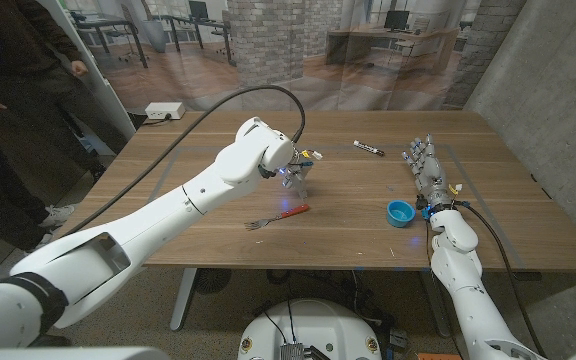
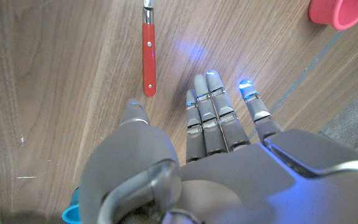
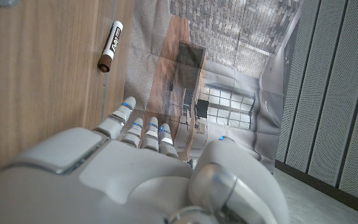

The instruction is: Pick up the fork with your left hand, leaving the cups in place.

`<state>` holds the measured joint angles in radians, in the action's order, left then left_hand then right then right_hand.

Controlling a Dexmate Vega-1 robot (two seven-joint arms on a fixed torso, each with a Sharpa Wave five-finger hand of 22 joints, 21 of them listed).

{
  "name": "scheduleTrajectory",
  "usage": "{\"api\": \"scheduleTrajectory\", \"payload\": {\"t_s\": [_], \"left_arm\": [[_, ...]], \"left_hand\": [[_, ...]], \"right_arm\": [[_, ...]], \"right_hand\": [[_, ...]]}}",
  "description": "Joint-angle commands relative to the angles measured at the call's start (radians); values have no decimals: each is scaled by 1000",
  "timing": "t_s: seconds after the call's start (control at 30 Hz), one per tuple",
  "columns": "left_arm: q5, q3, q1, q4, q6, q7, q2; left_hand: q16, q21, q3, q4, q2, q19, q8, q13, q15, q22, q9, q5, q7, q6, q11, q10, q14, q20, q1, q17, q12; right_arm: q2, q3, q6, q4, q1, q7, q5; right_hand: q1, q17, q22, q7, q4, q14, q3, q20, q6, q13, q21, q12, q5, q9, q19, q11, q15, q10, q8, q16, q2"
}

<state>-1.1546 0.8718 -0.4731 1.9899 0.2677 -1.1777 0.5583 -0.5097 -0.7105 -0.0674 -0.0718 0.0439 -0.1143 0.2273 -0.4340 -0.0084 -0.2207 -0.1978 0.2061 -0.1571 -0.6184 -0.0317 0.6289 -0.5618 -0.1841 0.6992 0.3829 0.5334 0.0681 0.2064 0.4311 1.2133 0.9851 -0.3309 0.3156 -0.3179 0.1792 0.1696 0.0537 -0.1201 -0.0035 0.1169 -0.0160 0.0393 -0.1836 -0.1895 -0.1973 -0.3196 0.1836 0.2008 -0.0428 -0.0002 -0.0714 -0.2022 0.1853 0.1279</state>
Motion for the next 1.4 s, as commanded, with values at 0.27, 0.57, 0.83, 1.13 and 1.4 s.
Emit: {"api": "scheduleTrajectory", "payload": {"t_s": [0.27,0.57,0.83,1.13,1.4], "left_arm": [[-41,38,12,-25,-5,-40,-25],[-52,49,9,-39,-4,-50,-32],[-62,57,6,-52,0,-52,-38],[-90,77,3,-64,1,-49,-42],[-173,102,-9,-52,-3,-36,-41]], "left_hand": [[-11,-12,-3,-12,2,-7,5,-9,-6,-5,-3,-1,0,-28,2,24,-22,-1,16,7,16],[-14,-15,-8,-17,7,-13,5,-15,-9,-6,-3,-2,-2,-37,4,27,-27,0,23,9,19],[-19,-18,-11,-21,9,-16,4,-20,-13,-6,-4,-3,-2,-47,5,40,-36,4,28,10,25],[-22,-21,-14,-25,10,-21,5,-24,-17,-6,-4,-4,-1,-58,10,47,-43,7,32,11,29],[-27,-27,-18,-31,13,-32,3,-30,-20,-6,-4,-5,0,-64,11,59,-54,7,38,13,34]], "right_arm": [[2,6,19,-31,-13,-7,10],[4,9,22,-38,-14,-10,14],[5,12,23,-39,-11,-10,15],[5,14,31,-43,-11,-15,18],[1,18,42,-52,-12,-18,25]], "right_hand": [[1,1,2,-1,1,4,11,0,8,-4,-3,2,-2,3,11,-4,0,-11,1,2,-8],[1,1,2,-1,1,4,11,-1,8,-4,-3,2,-2,3,10,-1,-1,-11,2,2,-7],[0,1,2,-1,2,5,12,-1,9,-4,-3,2,-2,3,10,-2,-1,-11,2,2,-7],[0,1,2,-1,2,5,13,0,10,-4,-3,2,-3,3,10,-3,-1,-12,2,1,-7],[0,1,2,-1,2,8,14,-2,13,-4,-3,2,-3,3,12,-1,-2,-14,1,2,-7]]}}
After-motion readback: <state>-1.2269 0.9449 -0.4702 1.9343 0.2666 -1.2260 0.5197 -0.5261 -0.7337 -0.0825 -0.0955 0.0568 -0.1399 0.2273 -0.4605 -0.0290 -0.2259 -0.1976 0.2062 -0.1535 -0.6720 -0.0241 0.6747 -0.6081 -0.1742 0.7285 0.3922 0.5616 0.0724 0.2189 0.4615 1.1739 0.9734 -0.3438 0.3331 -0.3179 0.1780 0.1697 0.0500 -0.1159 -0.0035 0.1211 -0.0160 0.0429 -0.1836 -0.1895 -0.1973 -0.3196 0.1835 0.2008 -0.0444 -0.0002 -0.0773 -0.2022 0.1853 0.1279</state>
